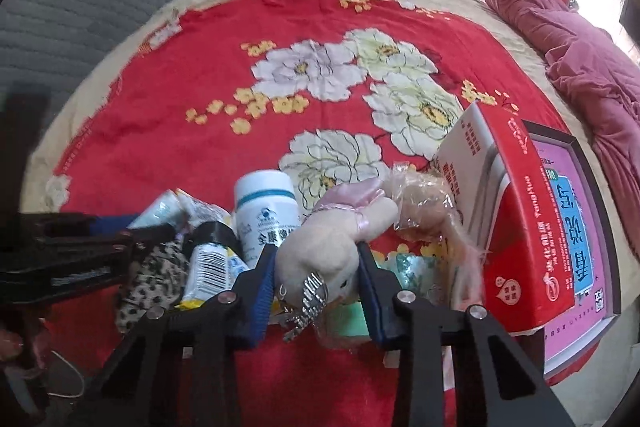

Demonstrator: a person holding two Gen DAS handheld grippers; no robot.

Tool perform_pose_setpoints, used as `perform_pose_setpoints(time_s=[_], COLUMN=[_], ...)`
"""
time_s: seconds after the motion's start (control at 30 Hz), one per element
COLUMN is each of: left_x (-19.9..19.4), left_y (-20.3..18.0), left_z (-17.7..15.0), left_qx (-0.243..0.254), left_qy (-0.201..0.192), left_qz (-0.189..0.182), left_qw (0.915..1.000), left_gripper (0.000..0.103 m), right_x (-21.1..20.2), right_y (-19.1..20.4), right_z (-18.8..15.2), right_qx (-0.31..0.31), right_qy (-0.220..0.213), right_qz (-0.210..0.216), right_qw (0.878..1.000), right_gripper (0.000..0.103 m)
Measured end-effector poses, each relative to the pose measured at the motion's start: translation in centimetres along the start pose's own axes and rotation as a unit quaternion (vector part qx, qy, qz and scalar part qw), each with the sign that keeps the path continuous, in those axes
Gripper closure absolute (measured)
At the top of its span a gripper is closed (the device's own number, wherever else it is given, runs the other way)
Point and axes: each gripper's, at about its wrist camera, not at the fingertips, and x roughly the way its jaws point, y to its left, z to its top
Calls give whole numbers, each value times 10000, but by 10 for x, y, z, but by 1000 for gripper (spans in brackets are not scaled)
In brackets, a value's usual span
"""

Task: Organize soft objects
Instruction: 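Grasp the wet-wipe packet with the left tool while the right tool grasps the white plush bunny, then carry the wipe packet and bunny with both tools over the pink tray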

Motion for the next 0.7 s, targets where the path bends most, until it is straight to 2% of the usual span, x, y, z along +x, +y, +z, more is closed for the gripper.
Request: perform_pose_setpoints(time_s=[0.2, 0.43, 0.7], left_x=[-7, -37, -86], left_y=[5, 2, -25], left_z=[2, 1, -6], left_qx=[-95, -159, -36], left_qy=[-84, -380, -790], left_qz=[-103, -113, -199], left_qw=[9999, 9991, 9967], left_gripper=[80, 80, 80], right_x=[-25, -47, -75], right_y=[-9, -16, -23], right_z=[3, 5, 6], right_qx=[70, 126, 193], right_qy=[-230, -489, -790], right_qz=[258, 518, 688], right_qw=[9994, 9974, 9943], right_gripper=[64, 64, 64])
